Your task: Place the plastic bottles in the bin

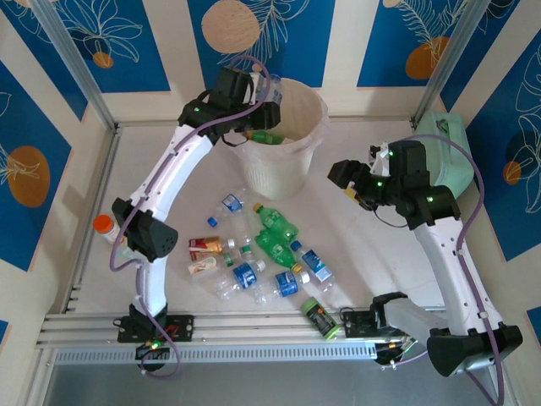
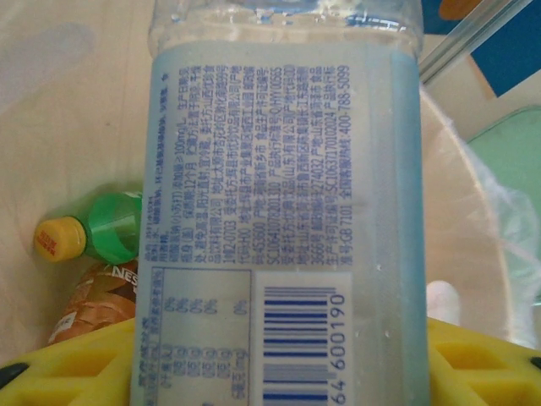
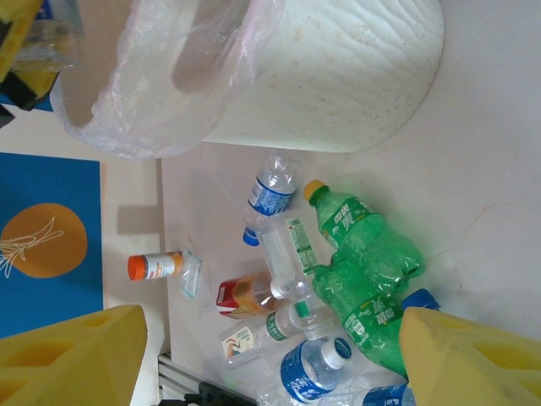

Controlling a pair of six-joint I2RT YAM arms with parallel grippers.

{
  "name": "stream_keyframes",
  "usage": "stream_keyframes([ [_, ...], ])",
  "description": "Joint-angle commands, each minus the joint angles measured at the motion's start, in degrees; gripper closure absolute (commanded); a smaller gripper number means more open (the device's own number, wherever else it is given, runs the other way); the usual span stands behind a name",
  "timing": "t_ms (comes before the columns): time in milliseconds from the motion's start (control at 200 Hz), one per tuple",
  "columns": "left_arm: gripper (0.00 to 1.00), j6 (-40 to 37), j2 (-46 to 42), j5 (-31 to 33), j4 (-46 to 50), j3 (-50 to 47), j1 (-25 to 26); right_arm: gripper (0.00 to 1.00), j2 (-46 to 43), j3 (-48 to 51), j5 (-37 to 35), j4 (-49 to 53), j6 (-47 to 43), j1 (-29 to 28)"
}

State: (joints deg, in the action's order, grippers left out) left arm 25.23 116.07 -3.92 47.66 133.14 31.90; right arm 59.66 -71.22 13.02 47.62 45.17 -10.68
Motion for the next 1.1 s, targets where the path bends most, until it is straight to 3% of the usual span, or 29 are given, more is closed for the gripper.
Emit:
stream_keyframes([
  [0, 0.38, -1.24, 1.52, 1.33, 1.11, 2.47, -0.35, 0.21, -1.12, 0.47, 1.67, 1.29, -1.13, 0.49],
  [295, 0.17, -0.81, 0.86, 1.73, 1.39, 2.47, -0.35, 0.21, -1.12, 1.35, 2.38, 0.68, -1.05, 1.12],
  [595, 0.11, 0.69, -10.34, -1.00, -2.27, -0.47, 0.32, 0.21, 1.04, -1.05, 0.90, 4.43, -4.10, -0.31],
  [710, 0.00, 1.08, -20.70, -0.92, -7.81, -11.79, 0.09, 0.21, 1.16, -0.90, -3.67, 7.12, -6.05, -3.93],
  [840, 0.00, 3.01, -31.93, -1.44, -12.77, -26.19, -1.43, 0.21, 1.72, -0.17, -9.09, 9.51, -7.15, -9.59],
  [1095, 0.00, 6.91, -48.89, 1.03, -13.52, -50.00, -5.68, 0.20, 4.38, 1.68, -18.42, 17.05, -8.34, -21.40],
])
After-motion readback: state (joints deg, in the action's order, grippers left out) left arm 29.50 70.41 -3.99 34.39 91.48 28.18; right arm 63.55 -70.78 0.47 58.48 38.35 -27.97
